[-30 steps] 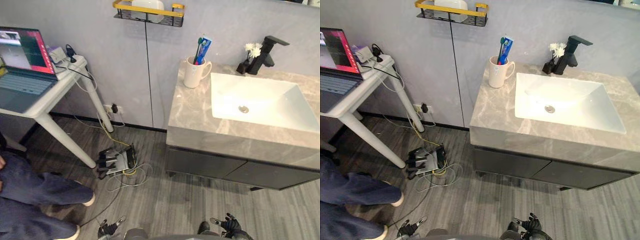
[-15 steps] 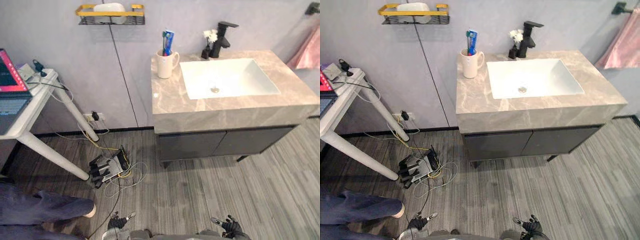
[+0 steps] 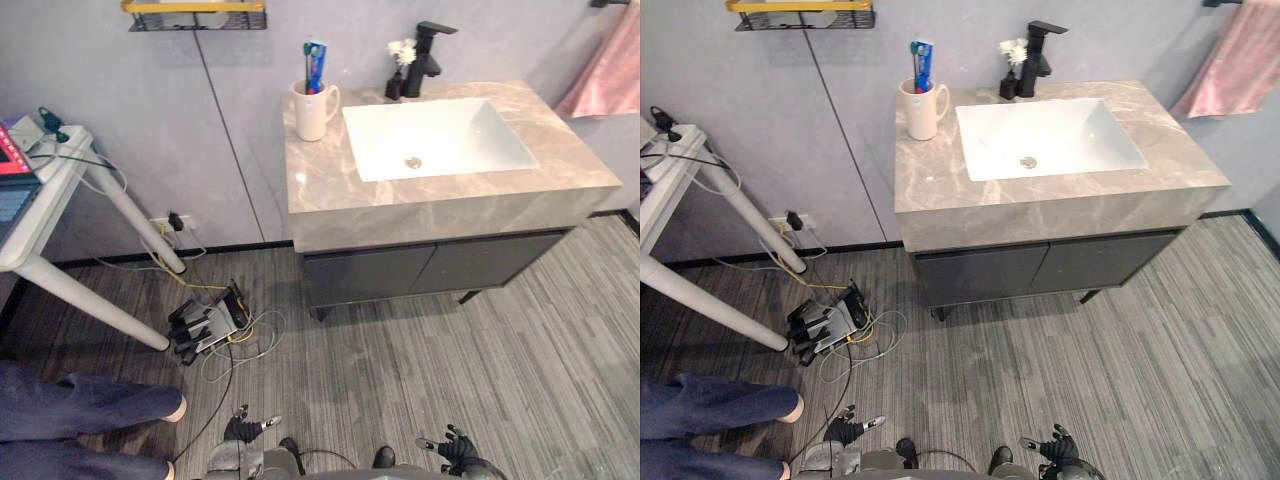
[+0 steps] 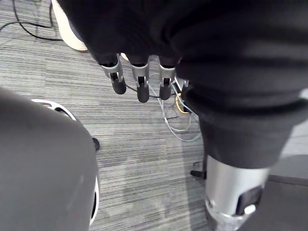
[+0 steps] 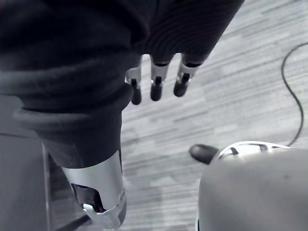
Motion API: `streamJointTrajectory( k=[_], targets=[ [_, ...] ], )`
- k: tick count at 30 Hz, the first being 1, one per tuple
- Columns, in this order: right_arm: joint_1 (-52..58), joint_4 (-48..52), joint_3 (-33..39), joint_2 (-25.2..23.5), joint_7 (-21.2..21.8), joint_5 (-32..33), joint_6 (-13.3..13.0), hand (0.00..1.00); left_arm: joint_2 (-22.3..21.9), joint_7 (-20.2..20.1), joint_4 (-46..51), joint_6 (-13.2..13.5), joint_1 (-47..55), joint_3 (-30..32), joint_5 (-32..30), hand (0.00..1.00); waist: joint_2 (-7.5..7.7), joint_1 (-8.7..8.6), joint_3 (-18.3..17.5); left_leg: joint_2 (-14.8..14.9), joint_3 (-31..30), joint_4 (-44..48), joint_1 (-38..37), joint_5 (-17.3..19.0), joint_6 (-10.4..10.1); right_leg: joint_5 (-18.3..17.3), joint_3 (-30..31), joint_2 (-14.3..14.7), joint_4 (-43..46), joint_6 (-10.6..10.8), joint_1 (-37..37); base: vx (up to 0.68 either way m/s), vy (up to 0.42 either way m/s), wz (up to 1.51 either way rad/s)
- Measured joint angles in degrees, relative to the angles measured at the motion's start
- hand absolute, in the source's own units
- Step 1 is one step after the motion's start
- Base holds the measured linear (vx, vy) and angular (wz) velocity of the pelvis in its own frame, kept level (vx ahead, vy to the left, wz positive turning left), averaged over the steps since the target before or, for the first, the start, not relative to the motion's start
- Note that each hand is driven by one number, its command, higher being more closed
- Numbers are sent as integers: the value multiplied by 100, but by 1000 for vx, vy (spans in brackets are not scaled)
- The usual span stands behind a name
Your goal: Organize washtable
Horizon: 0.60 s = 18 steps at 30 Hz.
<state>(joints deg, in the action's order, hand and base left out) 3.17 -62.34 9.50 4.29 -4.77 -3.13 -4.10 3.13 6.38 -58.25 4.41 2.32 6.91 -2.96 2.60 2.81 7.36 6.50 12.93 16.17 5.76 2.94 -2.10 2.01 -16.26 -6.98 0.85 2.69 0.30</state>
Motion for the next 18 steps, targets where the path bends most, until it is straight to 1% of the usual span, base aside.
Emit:
streamJointTrajectory(
  k=[1,2,3,4,5,6,7,8,9,10,11,12,13,14,15,16,17,18],
  targets=[
    [-91,-42,-64,-21,1,-38,3,0,-54,12,20,2,0,39,-1,0,-78,29,3,5,-569,237,62,176,-53,-3,303,50,98,-1,-75,-154,140,-178],
    [-114,-21,-113,-16,4,-68,-1,0,-148,21,9,-3,-3,56,1,0,-234,87,42,57,-1198,447,40,515,-200,-4,740,217,194,9,-213,-152,167,-191],
    [-109,-13,-113,-25,5,-98,-4,0,-214,25,-36,1,-9,74,-1,0,-332,106,18,110,-1535,542,11,798,-266,5,1050,361,262,60,-359,-187,186,-200],
    [-112,103,-111,-47,13,-104,-1,0,-232,20,-79,-7,-19,105,-1,0,-398,107,27,210,-1633,582,-32,1052,-398,1,1294,499,339,64,-500,-151,109,-166],
    [-112,170,-121,-59,31,-126,-2,0,-236,20,-100,-14,-19,114,-3,0,-420,87,26,285,-1601,577,-81,1252,-425,0,1497,609,380,63,-620,-170,149,-179],
    [-113,280,-133,-135,102,-231,4,0,-218,0,-161,-19,-100,170,-2,0,-352,47,54,342,-1353,643,-121,1551,-387,0,1851,729,400,61,-817,-188,144,-197],
    [-96,352,-164,-195,126,-310,6,0,-118,7,-236,-30,-148,247,-3,0,-184,25,57,331,-914,690,-85,1629,-294,-38,2097,780,320,-22,-1001,-187,138,-193],
    [-100,358,-186,-241,129,-358,13,0,-78,9,-234,-28,-148,295,1,0,-76,-22,48,338,-674,690,-74,1626,-231,-169,2094,760,218,-224,-1095,-169,119,-199],
    [-126,356,-291,-299,131,-420,21,0,-11,4,-243,-34,-133,298,-7,0,-66,-39,-3,472,-118,591,-46,1512,-153,-378,1778,670,135,-290,-1264,-116,76,-229],
    [-228,341,-373,-273,164,-423,21,0,9,-1,-243,-48,-114,323,-8,0,-51,-34,-7,679,518,564,-182,1477,-149,-454,613,432,1131,-423,-1716,-66,69,-235],
    [-207,340,-376,-263,179,-423,20,0,4,-4,-254,-63,-107,351,-10,0,-57,-45,-4,720,766,512,-290,1475,-145,-575,28,273,1615,-562,-1782,-11,74,-235],
    [-185,307,-377,-248,222,-428,5,0,8,-14,-314,-104,-99,429,-39,0,-67,-56,-5,755,1266,434,-603,1474,-145,-873,-978,-15,2328,-800,-1644,15,90,-203],
    [-143,257,-399,-243,247,-428,-4,0,18,-14,-315,-130,-61,510,-73,0,-60,-61,-10,758,1714,367,-846,1474,-144,-1126,-1712,-245,2732,-984,-1316,-8,78,-193],
    [-154,212,-424,-238,253,-431,-9,0,29,-11,-321,-130,-35,514,-101,0,-59,-65,-12,760,1932,357,-929,1475,-143,-1243,-2019,-364,2811,-1056,-1159,-10,12,-182],
    [-199,99,-538,-202,266,-438,-4,0,45,-10,-309,-127,17,558,-122,0,-42,-63,-44,741,2382,330,-1010,1475,-144,-1366,-2617,-511,2821,-1071,-909,23,-47,-185],
    [-245,-50,-616,-204,314,-549,13,0,52,-10,-308,-135,24,685,-120,0,22,-38,-144,687,2758,352,-1014,1474,-150,-1367,-3048,-567,2518,-867,-796,39,-82,-184],
    [-296,-99,-613,-199,360,-582,19,0,55,-9,-334,-140,9,724,-121,0,61,-50,-169,697,2903,391,-1021,1470,-161,-1372,-3117,-470,2318,-844,-769,75,-133,-173],
    [-329,-151,-598,-150,383,-613,6,0,40,-21,-434,-146,6,724,-132,0,-86,-94,-173,816,3069,511,-1071,1455,-189,-1277,-2899,-135,1878,-765,-718,96,-143,-156]
  ],
)
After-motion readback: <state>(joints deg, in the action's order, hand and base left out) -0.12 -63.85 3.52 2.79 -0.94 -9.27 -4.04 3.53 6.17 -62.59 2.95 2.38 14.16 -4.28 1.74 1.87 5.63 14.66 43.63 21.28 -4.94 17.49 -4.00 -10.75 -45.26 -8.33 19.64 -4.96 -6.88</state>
